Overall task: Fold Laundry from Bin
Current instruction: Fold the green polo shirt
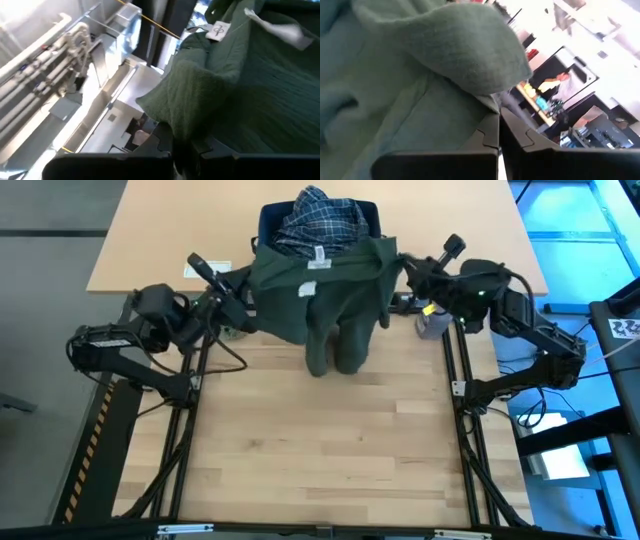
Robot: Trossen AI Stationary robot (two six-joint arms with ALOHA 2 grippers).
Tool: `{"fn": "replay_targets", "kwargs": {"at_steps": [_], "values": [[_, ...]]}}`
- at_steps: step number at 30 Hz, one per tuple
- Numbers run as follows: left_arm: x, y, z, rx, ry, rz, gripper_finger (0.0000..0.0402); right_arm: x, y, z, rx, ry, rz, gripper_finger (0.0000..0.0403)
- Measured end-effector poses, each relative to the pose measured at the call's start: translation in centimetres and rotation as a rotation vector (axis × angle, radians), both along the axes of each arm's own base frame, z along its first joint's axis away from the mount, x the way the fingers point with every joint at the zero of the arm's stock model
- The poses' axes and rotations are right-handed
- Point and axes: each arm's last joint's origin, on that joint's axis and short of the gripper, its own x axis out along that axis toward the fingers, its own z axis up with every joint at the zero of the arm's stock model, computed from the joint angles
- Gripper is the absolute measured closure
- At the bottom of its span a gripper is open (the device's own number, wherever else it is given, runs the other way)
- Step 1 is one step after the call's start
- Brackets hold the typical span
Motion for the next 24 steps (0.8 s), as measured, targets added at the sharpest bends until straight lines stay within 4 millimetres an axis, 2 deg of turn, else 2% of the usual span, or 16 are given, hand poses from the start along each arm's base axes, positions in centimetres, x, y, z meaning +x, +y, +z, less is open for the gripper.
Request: {"fn": "replay_targets", "kwargs": {"at_steps": [3,10,16,19,24], "values": [[0.2,0.0,-0.6,-0.022,0.039,-0.021,0.0401,-0.5,0.2,-0.9,0.059,0.066,0.013,0.0403],[0.6,-0.4,-2.6,-0.171,0.113,-0.173,0.0401,-2.9,1.2,-1.5,0.248,0.057,0.135,0.0403],[1.5,-2.0,-4.8,-0.349,0.212,-0.32,0.0401,-4.6,2.1,-2.4,0.471,0.031,0.255,0.0403],[1.6,-3.2,-5.5,-0.414,0.245,-0.391,0.0401,-4.5,2.5,-4.2,0.593,0.079,0.313,0.0403],[1.0,-5.2,-6.7,-0.537,0.309,-0.45,0.0401,-3.0,3.9,-9.1,0.702,0.169,0.371,0.0403]]}}
